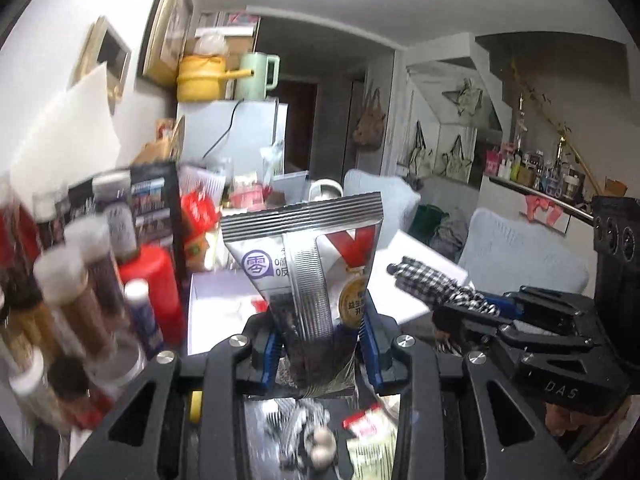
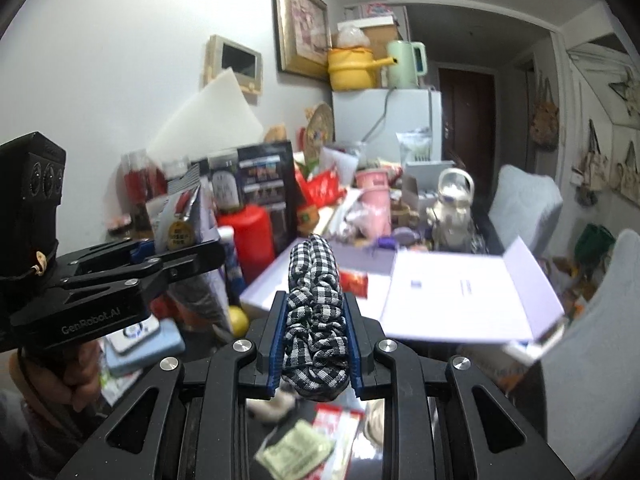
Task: Organize soft objects
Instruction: 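Carry the foil bag and scrunchie over the gift box with both grippers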
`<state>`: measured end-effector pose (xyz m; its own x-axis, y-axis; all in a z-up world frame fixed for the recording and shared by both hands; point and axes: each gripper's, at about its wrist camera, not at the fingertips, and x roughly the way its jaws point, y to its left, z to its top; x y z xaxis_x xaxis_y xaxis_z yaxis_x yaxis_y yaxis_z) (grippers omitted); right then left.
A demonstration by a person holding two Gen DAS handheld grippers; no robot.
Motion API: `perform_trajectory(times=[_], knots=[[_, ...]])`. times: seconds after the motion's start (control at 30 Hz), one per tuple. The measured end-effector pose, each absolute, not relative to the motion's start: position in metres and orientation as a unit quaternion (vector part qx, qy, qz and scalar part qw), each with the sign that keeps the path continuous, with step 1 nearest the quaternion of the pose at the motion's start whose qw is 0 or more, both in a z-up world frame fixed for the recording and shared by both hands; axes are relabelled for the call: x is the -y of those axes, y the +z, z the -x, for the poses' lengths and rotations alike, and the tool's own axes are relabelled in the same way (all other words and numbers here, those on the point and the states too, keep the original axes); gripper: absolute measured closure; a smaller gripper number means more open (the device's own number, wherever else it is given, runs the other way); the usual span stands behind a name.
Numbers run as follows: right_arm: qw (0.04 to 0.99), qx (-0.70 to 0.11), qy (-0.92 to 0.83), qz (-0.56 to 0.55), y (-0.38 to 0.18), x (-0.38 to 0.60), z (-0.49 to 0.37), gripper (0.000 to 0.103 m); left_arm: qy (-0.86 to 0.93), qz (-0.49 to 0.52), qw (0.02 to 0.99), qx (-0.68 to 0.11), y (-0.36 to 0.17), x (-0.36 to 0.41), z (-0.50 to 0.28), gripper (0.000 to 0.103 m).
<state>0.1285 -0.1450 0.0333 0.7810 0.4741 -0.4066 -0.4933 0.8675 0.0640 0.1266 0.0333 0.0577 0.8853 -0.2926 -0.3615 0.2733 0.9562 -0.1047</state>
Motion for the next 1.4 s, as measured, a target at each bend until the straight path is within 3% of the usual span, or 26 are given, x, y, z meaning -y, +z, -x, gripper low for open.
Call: perform_trajectory(times=[0.3,0.57,1.4], knots=[[0.948,-0.178,0.263,0.019,0.067,0.138,-0.178,0.078,-0.130,0.032,0.979,-0.152,0.084,-0.037,-0.177,0.070],[0.946,-0.192,0.262,0.002,0.064,0.130,-0.241,0.078,-0.108,0.036,0.981,-0.158,0.078,-0.051,-0.232,0.070],[0.930,-0.287,0.230,0.008,0.001,0.112,-0.366,0.078,-0.033,0.018,0.963,-0.268,-0.003,-0.054,-0.355,0.070]])
